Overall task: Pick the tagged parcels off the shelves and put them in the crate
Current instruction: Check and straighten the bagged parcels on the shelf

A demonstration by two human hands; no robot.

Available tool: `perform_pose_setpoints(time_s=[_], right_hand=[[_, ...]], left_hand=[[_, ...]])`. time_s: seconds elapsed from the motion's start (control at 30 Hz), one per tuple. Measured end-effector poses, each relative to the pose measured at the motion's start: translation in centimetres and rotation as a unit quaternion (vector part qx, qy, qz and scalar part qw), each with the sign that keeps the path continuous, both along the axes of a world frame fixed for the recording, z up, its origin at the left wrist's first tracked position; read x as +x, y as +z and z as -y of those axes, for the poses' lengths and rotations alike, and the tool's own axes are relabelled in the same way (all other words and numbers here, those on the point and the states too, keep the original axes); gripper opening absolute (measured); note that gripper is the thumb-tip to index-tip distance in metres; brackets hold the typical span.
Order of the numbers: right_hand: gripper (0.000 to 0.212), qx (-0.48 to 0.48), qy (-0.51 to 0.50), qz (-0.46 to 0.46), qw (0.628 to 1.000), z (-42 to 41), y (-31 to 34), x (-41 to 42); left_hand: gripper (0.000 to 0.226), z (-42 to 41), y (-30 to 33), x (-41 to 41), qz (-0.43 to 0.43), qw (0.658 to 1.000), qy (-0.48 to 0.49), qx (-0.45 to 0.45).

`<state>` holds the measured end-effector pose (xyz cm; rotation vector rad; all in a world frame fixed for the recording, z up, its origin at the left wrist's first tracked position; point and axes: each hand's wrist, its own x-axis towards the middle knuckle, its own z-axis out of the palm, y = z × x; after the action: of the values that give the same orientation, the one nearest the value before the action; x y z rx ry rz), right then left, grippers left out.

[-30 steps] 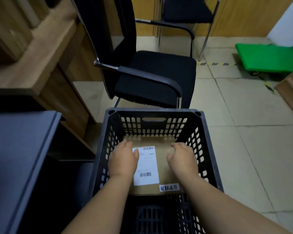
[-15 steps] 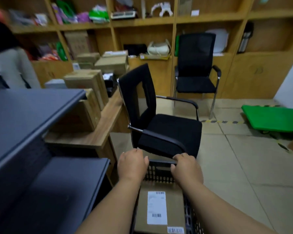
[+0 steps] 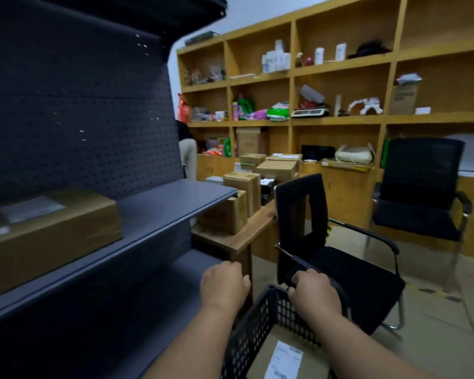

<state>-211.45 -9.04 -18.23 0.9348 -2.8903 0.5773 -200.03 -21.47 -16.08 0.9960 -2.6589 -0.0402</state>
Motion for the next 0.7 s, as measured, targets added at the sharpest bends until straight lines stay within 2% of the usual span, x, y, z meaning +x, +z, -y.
perform_pose_setpoints(time_s=[0.37,0.7], right_hand=[[0.024,0.002,0.171,-0.004,0.985,0.3,4.0,15.2],[0.031,-0.012,0.317,0.004,0.948,1.2,5.8,33.9]], left_hand=[[0.032,-3.5,3.9,19.3,-0.01,0.986,0.163,-0.022],[0.032,-8.3,5.2,40.2,0.004,0.949,0.315,-0.028]])
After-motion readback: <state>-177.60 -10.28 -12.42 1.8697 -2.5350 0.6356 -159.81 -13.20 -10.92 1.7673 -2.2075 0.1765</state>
